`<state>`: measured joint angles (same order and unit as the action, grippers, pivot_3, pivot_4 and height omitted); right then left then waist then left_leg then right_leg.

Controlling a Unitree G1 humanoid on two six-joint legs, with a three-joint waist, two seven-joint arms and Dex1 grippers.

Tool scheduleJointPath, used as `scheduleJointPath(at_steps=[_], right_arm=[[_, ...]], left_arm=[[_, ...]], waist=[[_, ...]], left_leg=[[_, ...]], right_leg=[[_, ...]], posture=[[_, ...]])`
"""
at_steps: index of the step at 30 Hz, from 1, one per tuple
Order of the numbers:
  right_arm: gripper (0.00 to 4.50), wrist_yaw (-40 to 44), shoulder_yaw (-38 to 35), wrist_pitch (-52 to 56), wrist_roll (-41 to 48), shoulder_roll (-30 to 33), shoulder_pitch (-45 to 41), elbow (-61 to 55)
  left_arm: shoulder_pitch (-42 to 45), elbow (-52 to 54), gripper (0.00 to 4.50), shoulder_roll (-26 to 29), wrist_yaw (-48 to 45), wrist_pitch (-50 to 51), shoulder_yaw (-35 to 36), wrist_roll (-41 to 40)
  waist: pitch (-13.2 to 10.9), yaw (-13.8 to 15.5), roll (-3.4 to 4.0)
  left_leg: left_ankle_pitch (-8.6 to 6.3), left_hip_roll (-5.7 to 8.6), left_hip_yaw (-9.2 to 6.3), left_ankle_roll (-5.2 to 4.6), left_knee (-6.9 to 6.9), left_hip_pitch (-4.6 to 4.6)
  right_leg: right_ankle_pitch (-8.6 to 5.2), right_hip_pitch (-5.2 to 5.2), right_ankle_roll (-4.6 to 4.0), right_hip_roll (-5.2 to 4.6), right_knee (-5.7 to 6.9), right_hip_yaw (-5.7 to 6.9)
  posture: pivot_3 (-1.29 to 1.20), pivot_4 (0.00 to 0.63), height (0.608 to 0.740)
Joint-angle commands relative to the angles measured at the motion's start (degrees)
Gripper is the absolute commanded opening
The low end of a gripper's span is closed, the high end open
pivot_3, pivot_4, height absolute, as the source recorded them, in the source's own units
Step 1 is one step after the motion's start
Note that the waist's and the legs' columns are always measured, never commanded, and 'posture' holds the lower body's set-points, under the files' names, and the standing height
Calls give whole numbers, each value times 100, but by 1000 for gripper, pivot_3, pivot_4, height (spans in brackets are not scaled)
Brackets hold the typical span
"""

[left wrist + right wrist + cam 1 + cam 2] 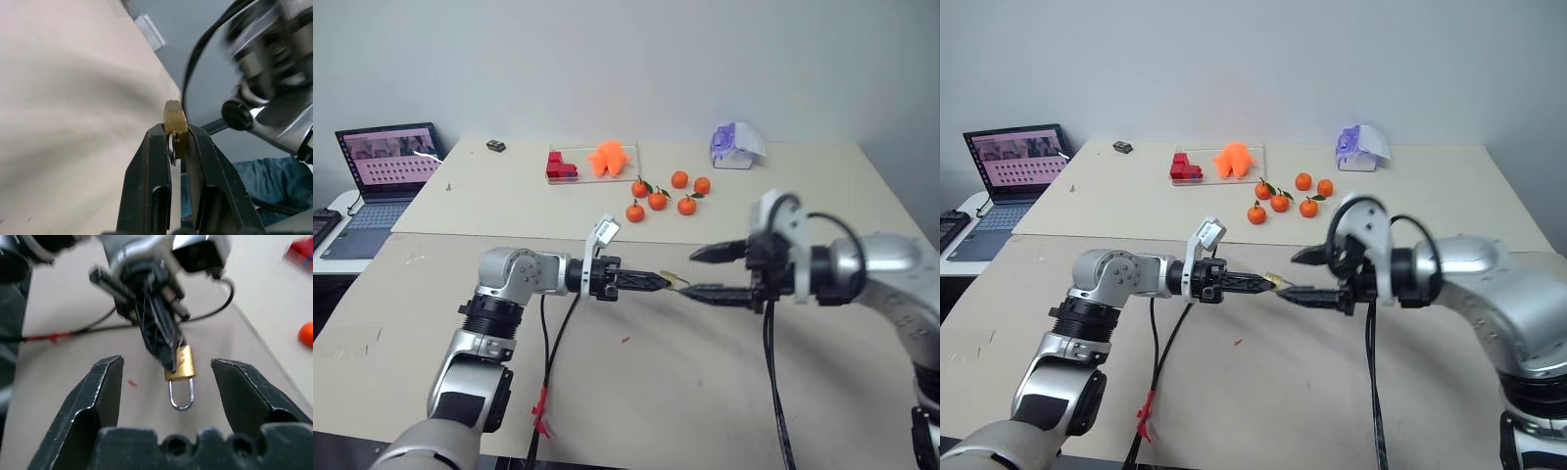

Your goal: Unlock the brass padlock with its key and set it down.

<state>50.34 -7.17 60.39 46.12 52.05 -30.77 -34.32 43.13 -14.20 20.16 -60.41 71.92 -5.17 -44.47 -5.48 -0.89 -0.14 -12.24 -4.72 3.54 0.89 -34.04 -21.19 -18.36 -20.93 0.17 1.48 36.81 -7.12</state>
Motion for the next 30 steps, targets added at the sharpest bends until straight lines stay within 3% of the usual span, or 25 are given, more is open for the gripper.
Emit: scheduleJointPath(at_steps=[1, 10, 30], right_arm=[[2960, -134, -70, -79, -70, 132, 201, -47], [32, -358, 342, -434, -387, -53, 659, -173], [32, -388, 637, -838, -828, -136, 651, 52]], left_arm=[[222, -76, 2, -42, -71, -129, 106, -18], [289, -80, 2, -203, -50, -162, 59, 10], [244, 106, 2, -238, 19, 2, 43, -79]], waist=[[0, 11, 0], [1, -11, 2], [2, 2, 4]], left_leg=[[0, 0, 0, 0, 0, 1], [0, 3, -1, 0, -3, -45], [3, 4, -3, 3, -3, -43]], right_leg=[[-4, 0, 5, -1, -5, -1], [-5, -8, 7, -1, -4, -3], [-6, -8, 9, -1, -2, -2]], posture=[[0, 150, 697], [0, 150, 697], [0, 150, 697]])
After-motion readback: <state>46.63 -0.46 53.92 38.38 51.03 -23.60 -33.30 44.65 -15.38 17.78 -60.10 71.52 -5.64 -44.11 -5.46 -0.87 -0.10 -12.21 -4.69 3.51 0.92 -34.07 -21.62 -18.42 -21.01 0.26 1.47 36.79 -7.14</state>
